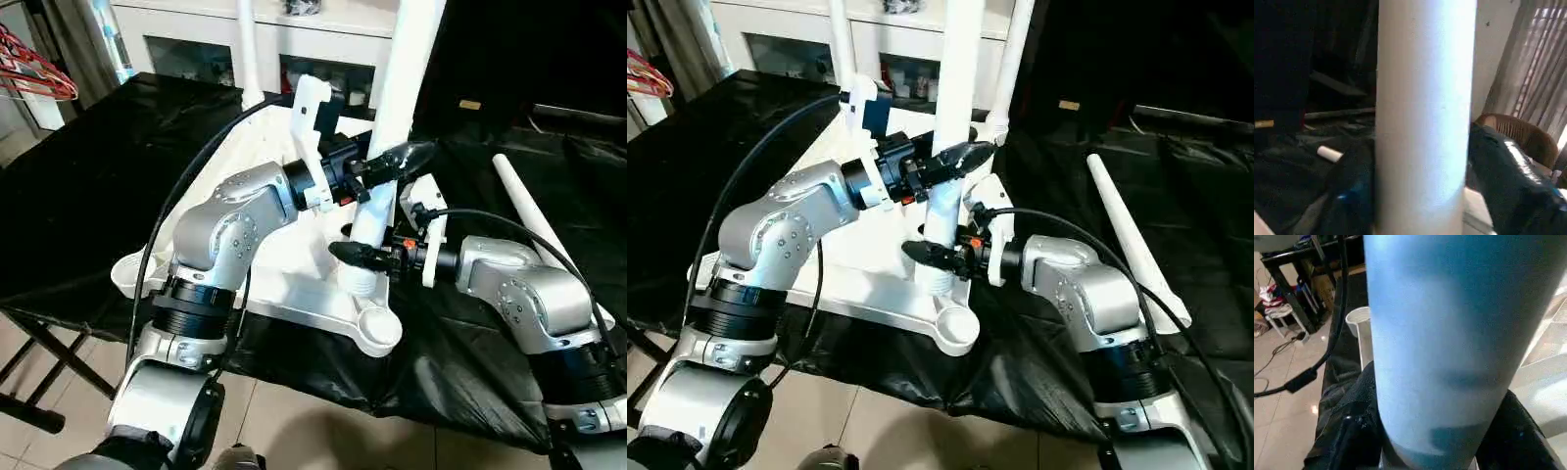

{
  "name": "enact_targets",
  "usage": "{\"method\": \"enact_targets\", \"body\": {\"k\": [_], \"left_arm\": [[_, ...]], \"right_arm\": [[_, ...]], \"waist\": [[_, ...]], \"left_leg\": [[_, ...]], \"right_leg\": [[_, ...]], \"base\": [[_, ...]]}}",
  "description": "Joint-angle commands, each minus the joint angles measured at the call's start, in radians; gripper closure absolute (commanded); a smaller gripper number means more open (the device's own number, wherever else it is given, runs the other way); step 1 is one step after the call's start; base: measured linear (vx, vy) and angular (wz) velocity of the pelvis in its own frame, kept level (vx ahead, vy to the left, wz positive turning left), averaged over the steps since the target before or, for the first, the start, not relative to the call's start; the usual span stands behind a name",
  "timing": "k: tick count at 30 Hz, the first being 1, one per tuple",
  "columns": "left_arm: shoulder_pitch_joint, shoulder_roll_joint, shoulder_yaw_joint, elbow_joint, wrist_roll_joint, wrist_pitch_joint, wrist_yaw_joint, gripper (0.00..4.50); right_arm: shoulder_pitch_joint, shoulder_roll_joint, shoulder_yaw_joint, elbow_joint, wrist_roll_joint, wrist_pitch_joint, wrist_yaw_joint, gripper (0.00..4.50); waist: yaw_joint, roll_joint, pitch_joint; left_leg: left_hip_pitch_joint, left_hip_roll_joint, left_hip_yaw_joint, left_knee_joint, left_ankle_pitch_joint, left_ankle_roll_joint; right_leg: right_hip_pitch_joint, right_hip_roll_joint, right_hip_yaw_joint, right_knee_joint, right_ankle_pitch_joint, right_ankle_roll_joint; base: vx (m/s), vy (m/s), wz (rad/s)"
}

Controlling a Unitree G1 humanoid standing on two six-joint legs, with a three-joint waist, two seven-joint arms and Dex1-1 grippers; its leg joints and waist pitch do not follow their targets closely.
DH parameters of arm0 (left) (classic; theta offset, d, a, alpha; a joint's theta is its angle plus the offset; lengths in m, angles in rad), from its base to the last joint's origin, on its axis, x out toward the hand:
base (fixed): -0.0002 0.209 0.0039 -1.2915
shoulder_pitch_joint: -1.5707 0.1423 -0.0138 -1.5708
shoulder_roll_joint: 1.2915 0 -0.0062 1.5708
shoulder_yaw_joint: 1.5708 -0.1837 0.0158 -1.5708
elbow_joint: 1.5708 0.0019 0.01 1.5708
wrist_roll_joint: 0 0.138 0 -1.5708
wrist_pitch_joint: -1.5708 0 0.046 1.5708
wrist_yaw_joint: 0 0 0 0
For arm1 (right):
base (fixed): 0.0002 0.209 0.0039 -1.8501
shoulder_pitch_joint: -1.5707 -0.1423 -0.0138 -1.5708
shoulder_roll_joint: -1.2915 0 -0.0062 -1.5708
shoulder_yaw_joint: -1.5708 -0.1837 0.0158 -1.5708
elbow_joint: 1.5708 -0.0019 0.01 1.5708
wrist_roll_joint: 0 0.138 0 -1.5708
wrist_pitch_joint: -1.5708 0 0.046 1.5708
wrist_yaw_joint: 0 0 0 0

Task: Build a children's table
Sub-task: Pick table leg

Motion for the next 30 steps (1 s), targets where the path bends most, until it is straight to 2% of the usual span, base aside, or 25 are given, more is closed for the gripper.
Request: {"method": "enact_targets", "body": {"k": [1,4,6,8,10,11,12,13,14,15,17,18,20,21,22,23,24,25,26,28,30], "left_arm": [[-0.029,-0.033,0.055,-0.017,-0.035,-0.066,0.033,1.48],[-0.034,-0.053,0.084,-0.023,-0.048,-0.09,0.063,1.48],[-0.028,-0.064,0.102,-0.052,-0.058,-0.106,0.08,1.48],[-0.005,-0.029,0.083,-0.084,-0.071,-0.071,0.015,1.48],[0.003,-0.015,0.074,-0.092,-0.077,-0.058,-0.009,1.48],[0.019,0.032,0.04,-0.098,-0.062,-0.046,-0.074,1.48],[0.038,0.089,-0.004,-0.102,-0.031,-0.05,-0.145,1.48],[0.038,0.089,-0.004,-0.102,-0.031,-0.05,-0.145,1.48],[0.067,0.165,-0.065,-0.106,0.016,-0.054,-0.223,1.48],[0.067,0.165,-0.065,-0.106,0.016,-0.054,-0.223,1.48],[0.128,0.314,-0.192,-0.11,0.11,-0.061,-0.347,1.48],[0.128,0.314,-0.192,-0.11,0.11,-0.061,-0.347,1.48],[0.172,0.415,-0.303,-0.077,0.219,-0.105,-0.408,1.48],[0.172,0.415,-0.303,-0.077,0.219,-0.105,-0.408,1.48],[0.181,0.441,-0.348,-0.027,0.295,-0.17,-0.414,1.48],[0.181,0.441,-0.348,-0.027,0.295,-0.17,-0.414,1.48],[0.181,0.458,-0.382,0.018,0.344,-0.212,-0.415,1.48],[0.171,0.464,-0.409,0.085,0.398,-0.269,-0.405,1.48],[0.171,0.464,-0.409,0.085,0.398,-0.269,-0.405,1.48],[0.122,0.462,-0.453,0.259,0.487,-0.372,-0.382,1.48],[0.11,0.458,-0.456,0.293,0.494,-0.387,-0.379,1.48]], "right_arm": [[-0.004,0.016,-0.041,0.0,-0.001,-0.021,-0.04,2.59],[-0.004,0.034,-0.058,0.007,0.001,-0.032,-0.069,2.59],[-0.009,0.078,-0.103,0.026,0.003,-0.053,-0.148,2.59],[-0.012,0.107,-0.141,0.041,-0.001,-0.072,-0.218,2.59],[-0.011,0.112,-0.149,0.043,-0.002,-0.076,-0.232,2.59],[-0.008,0.111,-0.164,0.047,-0.008,-0.082,-0.256,2.59],[-0.004,0.106,-0.18,0.049,-0.015,-0.085,-0.278,2.59],[-0.004,0.106,-0.18,0.049,-0.015,-0.085,-0.278,2.59],[0.009,0.092,-0.2,0.048,-0.02,-0.083,-0.294,2.59],[0.009,0.092,-0.2,0.048,-0.02,-0.083,-0.294,2.59],[0.048,0.051,-0.223,0.03,-0.031,-0.072,-0.294,2.59],[0.048,0.051,-0.223,0.03,-0.031,-0.072,-0.294,2.59],[0.091,0.02,-0.224,-0.001,-0.037,-0.057,-0.274,2.59],[0.091,0.02,-0.224,-0.001,-0.037,-0.057,-0.274,2.59],[0.108,0.009,-0.22,-0.014,-0.039,-0.053,-0.268,2.59],[0.108,0.009,-0.22,-0.014,-0.039,-0.053,-0.268,2.59],[0.12,0.003,-0.217,-0.024,-0.036,-0.05,-0.268,2.59],[0.132,-0.001,-0.21,-0.038,-0.033,-0.044,-0.266,2.59],[0.132,-0.001,-0.21,-0.038,-0.033,-0.044,-0.266,2.59],[0.156,-0.006,-0.198,-0.066,-0.028,-0.034,-0.266,2.59],[0.16,-0.007,-0.197,-0.071,-0.027,-0.033,-0.269,2.59]], "waist": [[-0.003,-0.01,-0.082],[-0.004,-0.009,-0.082],[-0.003,-0.006,-0.083],[-0.006,-0.007,-0.084],[-0.008,-0.003,-0.082],[-0.009,-0.003,-0.081],[-0.008,0.001,-0.082],[-0.01,0.001,-0.081],[-0.011,0.002,-0.081],[-0.011,0.006,-0.081],[-0.015,0.009,-0.08],[-0.014,0.01,-0.081],[-0.014,0.013,-0.082],[-0.014,0.013,-0.08],[-0.015,0.014,-0.08],[-0.016,0.014,-0.079],[-0.019,0.012,-0.081],[-0.022,0.016,-0.078],[-0.024,0.014,-0.076],[-0.029,0.02,-0.079],[-0.028,0.017,-0.082]], "left_leg": [[0.012,0.009,0.001,-0.059,-0.132,0.009],[0.013,0.009,0.001,-0.059,-0.14,0.008],[0.015,0.01,-0.001,-0.06,-0.143,0.005],[0.014,0.008,0.0,-0.061,-0.131,-0.003],[0.016,0.008,0.001,-0.062,-0.14,-0.007],[0.016,0.008,0.002,-0.062,-0.145,-0.008],[0.017,0.006,0.001,-0.064,-0.149,-0.01],[0.019,0.007,0.001,-0.067,-0.154,-0.016],[0.019,0.007,0.001,-0.066,-0.154,-0.021],[0.021,0.008,-0.001,-0.069,-0.162,-0.027],[0.023,0.009,-0.001,-0.071,-0.174,-0.036],[0.024,0.009,-0.001,-0.071,-0.169,-0.039],[0.024,0.009,0.0,-0.072,-0.17,-0.042],[0.024,0.009,-0.001,-0.073,-0.184,-0.044],[0.024,0.008,-0.001,-0.074,-0.19,-0.044],[0.025,0.008,0.0,-0.073,-0.198,-0.047],[0.022,0.009,-0.002,-0.075,-0.2,-0.056],[0.022,0.008,-0.002,-0.074,-0.217,-0.056],[0.021,0.005,-0.002,-0.076,-0.226,-0.053],[0.023,0.003,-0.003,-0.074,-0.233,-0.056],[0.021,0.004,-0.006,-0.074,-0.221,-0.059]], "right_leg": [[0.066,-0.048,0.031,-0.067,-0.101,-0.204],[0.065,-0.047,0.031,-0.067,-0.108,-0.204],[0.063,-0.048,0.031,-0.067,-0.113,-0.202],[0.062,-0.047,0.03,-0.065,-0.114,-0.199],[0.061,-0.044,0.031,-0.066,-0.114,-0.193],[0.061,-0.042,0.031,-0.066,-0.117,-0.192],[0.06,-0.042,0.03,-0.068,-0.14,-0.178],[0.057,-0.041,0.031,-0.069,-0.159,-0.161],[0.058,-0.041,0.032,-0.068,-0.154,-0.161],[0.056,-0.042,0.032,-0.07,-0.163,-0.153],[0.055,-0.039,0.033,-0.068,-0.166,-0.143],[0.056,-0.039,0.033,-0.067,-0.156,-0.138],[0.055,-0.04,0.033,-0.068,-0.149,-0.141],[0.055,-0.04,0.034,-0.069,-0.161,-0.135],[0.054,-0.041,0.034,-0.075,-0.177,-0.134],[0.053,-0.041,0.034,-0.074,-0.182,-0.135],[0.057,-0.044,0.033,-0.069,-0.181,-0.144],[0.054,-0.044,0.034,-0.073,-0.2,-0.143],[0.055,-0.043,0.034,-0.081,-0.222,-0.134],[0.055,-0.042,0.035,-0.082,-0.238,-0.112],[0.058,-0.046,0.033,-0.078,-0.216,-0.123]], "base": [[0.0,0.0,0.0],[0.0,0.0,0.0],[0.0,0.0,0.0],[0.0,0.0,0.0],[0.0,0.0,0.0],[0.0,0.0,0.0],[0.0,0.0,0.0],[0.0,0.0,0.0],[0.0,0.0,0.0],[0.0,0.0,0.0],[0.0,0.0,0.0],[0.0,0.0,0.0],[0.0,0.0,0.0],[0.0,0.0,0.0],[0.0,0.0,0.0],[0.0,0.0,0.0],[0.0,0.0,0.0],[0.0,0.0,0.0],[0.0,0.0,0.0],[0.0,0.0,0.0],[0.0,0.0,0.0]]}}
